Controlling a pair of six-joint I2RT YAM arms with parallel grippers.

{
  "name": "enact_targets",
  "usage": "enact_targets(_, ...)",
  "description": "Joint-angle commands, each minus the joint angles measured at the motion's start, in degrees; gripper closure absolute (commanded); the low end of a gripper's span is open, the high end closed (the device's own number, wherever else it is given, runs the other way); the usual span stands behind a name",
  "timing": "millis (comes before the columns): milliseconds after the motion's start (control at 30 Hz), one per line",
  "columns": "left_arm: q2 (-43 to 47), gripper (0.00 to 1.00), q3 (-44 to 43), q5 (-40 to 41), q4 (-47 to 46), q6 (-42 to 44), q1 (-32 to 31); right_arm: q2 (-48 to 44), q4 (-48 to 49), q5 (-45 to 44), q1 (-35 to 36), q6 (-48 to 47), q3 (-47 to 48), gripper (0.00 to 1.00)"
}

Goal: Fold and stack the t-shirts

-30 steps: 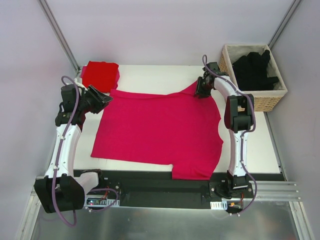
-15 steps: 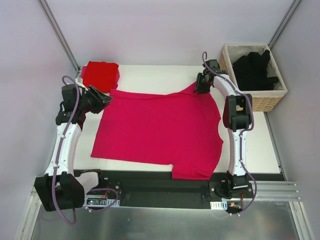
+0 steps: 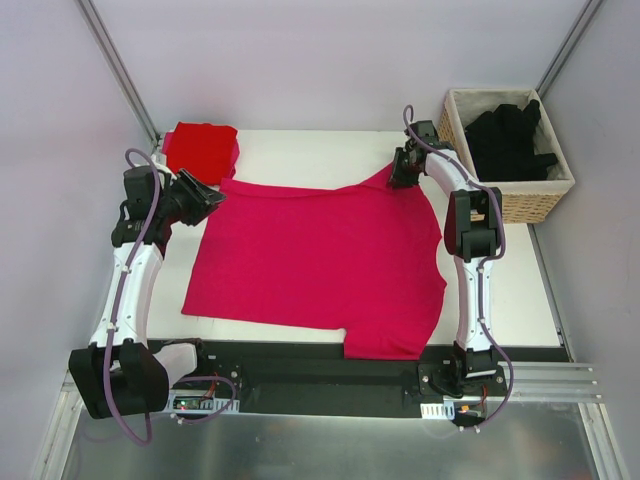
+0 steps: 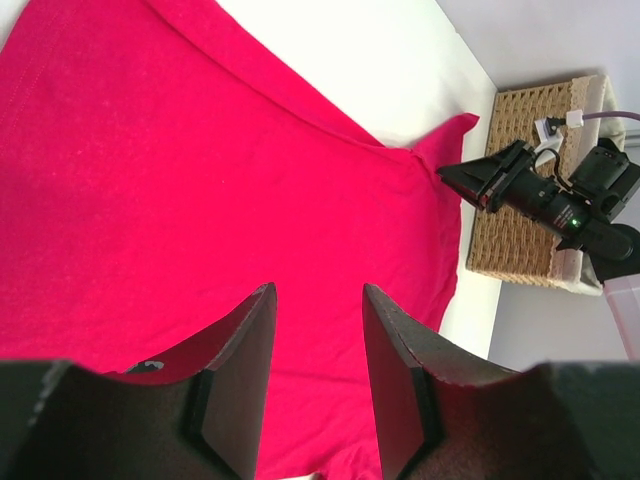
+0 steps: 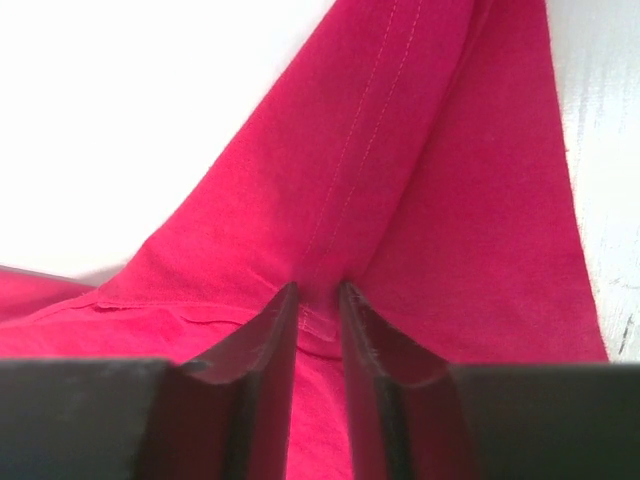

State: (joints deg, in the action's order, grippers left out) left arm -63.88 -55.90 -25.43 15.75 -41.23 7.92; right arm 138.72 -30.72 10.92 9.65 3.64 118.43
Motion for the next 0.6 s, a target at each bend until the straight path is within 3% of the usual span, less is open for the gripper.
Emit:
enact_targets(0,-0.6,0.61,-2.0,-1.0,-0.7,1.5,-0.1,-0.8,-1.4,0.1,0.5,-0.2,1.0,0.79)
enact_targets(167,-0.7,0.61,-2.4,-1.0,-0.7,2.0,-0.1,-0.3,-0.3,0.8,0.5,1.3,1.4,0.97)
enact_targets(333,-0.9,0.61,-2.8,-1.0,-0.4,2.8,-0.1,-3.1,7.6,3.1,0.6,2.6,-2.7,0.99)
enact_targets(433,-1.0,0.61,-2.7,-0.8,-0.1,2.8,-0.1,-5.0,20.7,4.6,0.8,3.6,-6.3,0.99)
enact_targets(567,-0.6,0.61,-2.5,-0.2,0.2,2.8,-0.1,-1.9,27.2,9.5,1.0,5.5,-2.0,0.99)
